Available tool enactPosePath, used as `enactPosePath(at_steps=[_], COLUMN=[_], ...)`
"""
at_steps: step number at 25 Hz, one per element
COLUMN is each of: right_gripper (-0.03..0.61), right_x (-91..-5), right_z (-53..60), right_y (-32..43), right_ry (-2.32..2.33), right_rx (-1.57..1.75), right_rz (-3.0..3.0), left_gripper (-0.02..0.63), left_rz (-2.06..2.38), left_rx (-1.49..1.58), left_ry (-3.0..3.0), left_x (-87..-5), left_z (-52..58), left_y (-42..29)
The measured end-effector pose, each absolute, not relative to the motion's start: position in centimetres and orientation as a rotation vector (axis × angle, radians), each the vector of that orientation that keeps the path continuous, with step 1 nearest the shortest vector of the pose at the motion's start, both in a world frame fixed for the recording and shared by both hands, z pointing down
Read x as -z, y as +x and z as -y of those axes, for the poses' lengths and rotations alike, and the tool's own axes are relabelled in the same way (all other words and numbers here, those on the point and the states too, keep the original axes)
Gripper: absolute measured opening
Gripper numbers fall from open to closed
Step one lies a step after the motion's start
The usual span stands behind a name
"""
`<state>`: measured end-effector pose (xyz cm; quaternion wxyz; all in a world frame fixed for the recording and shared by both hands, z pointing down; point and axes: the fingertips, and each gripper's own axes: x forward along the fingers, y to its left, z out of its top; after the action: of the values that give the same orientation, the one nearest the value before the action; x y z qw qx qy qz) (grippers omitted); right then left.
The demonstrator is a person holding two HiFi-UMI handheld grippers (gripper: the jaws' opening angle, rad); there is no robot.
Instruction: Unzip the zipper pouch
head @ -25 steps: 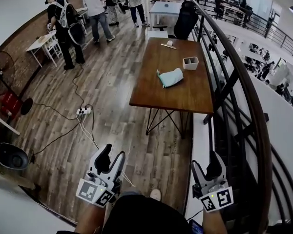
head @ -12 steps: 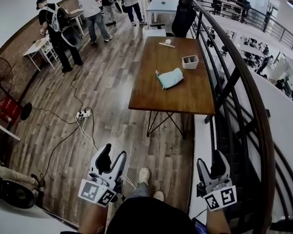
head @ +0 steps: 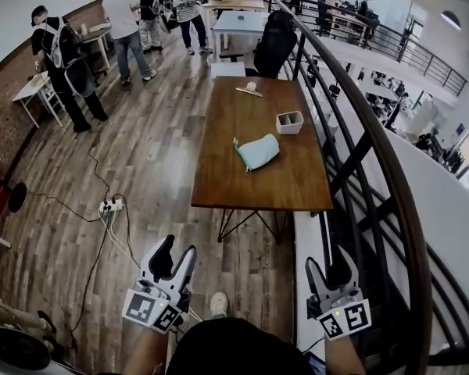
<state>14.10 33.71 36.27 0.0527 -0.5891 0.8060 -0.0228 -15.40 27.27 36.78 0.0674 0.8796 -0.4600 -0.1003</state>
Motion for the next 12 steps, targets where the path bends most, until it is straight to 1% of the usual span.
enactPosePath(at_steps=[12], right_gripper=[0.268], right_x=[-36.6], right_z=[-25.4], right_y=[10.7], right_ry=[-1.851], right_rx=[0.036], right_rz=[-2.457], left_gripper=[0.221], left_rz=[1.307], left_rx=[0.305], left_ry=[2.674], left_x=[-37.6], left_z=[-17.8], left_y=[-17.5])
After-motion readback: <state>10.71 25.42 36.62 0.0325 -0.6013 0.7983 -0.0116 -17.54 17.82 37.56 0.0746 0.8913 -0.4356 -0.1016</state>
